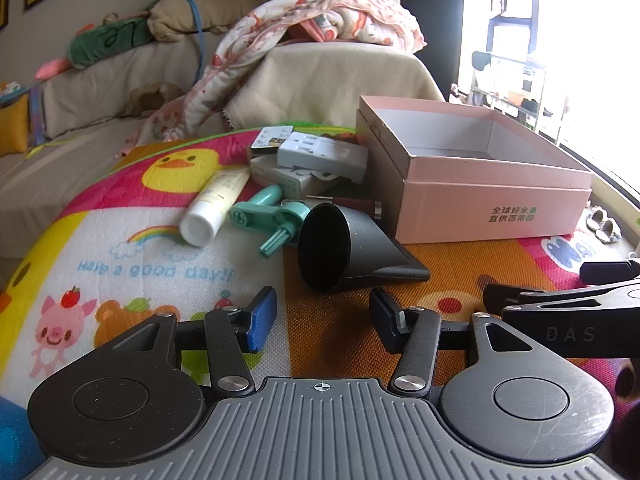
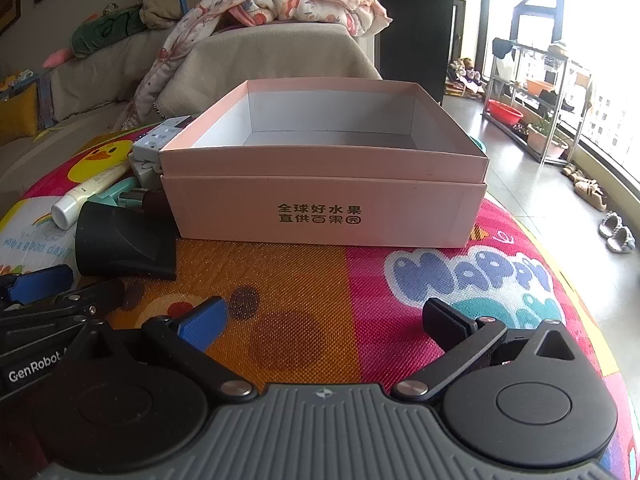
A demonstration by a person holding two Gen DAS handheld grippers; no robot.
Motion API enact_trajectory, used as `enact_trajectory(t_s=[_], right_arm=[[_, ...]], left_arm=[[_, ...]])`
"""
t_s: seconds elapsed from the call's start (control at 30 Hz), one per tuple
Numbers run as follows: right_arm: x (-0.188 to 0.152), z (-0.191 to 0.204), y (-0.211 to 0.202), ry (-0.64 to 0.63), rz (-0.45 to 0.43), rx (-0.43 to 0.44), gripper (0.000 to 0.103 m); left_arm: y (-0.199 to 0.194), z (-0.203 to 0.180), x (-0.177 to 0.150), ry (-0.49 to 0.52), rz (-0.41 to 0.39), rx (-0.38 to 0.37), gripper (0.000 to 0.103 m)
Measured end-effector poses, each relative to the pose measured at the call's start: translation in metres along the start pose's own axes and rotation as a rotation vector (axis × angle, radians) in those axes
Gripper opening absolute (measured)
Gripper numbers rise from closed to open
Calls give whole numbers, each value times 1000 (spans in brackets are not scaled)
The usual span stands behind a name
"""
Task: Organize rigid objects
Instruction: 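Approach the black nozzle with the right gripper while the left approaches the lotion tube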
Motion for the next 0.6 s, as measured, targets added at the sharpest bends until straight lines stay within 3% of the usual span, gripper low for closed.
enact_trajectory(t_s=[0.23, 0.4, 0.47, 0.53, 0.6], right_arm=[[3, 0, 2, -26, 37, 28, 103], [5, -1, 3, -49, 64, 52, 103], [4, -1, 2, -60, 64, 60, 103], [3, -2, 1, -68, 62, 71, 103], [2, 0, -1, -81, 59, 83, 103]], left_arm=[[0, -1, 0, 15, -3, 12, 57], [-5, 6, 3, 8, 8, -40, 55], [-20, 19, 11, 14, -44, -85, 56], [-30, 41, 29, 19, -115, -79, 57], [-30, 75, 54, -43, -173, -89, 54]])
Point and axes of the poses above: each gripper's, at about its wrist camera, not at the fingertips, and y roughly the way its jaws point, z to its left, x to its top, the point moved 6 cm from there along y, roughly the way its jaws point
